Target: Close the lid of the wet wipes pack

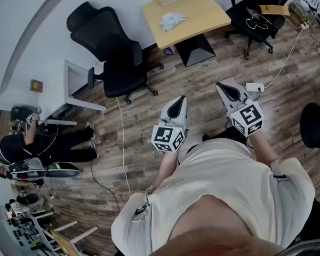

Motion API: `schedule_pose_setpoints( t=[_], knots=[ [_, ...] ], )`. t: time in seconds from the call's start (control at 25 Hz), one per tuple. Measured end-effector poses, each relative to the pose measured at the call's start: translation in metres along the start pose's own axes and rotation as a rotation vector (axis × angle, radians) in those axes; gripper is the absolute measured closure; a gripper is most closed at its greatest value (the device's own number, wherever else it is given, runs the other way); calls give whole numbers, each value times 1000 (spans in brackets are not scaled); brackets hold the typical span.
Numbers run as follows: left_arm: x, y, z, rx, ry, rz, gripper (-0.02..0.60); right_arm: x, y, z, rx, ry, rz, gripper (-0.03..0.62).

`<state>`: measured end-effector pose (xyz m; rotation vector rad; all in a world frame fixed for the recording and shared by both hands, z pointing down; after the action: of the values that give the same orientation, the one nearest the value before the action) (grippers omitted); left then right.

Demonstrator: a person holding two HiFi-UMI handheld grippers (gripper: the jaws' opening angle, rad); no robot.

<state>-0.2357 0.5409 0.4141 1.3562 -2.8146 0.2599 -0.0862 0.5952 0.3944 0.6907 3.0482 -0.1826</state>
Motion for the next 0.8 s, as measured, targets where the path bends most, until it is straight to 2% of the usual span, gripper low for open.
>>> schedule_pose_setpoints(
  t=[0.28, 0.6, 0.8],
  knots=[
    [15, 5, -10, -1, 52, -3, 566, 10, -15, -5, 39, 3, -14, 592],
    [40, 8, -9, -2, 60, 5, 566, 4, -35, 8, 15, -10, -56, 592],
    [48, 10, -17, 34, 61, 7, 566, 8, -36, -8, 43, -66, -59, 592]
  ],
)
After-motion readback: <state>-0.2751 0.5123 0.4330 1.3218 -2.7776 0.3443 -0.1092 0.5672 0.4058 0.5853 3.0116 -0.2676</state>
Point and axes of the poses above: the fingertips, and each gripper's own axes: y backward along the fingers, x to its left, z out of its top, the point moved 3 cm from there along y, backward along the fingers, and after that the axes turned 13 degrees about z, right-handed, at the moved point
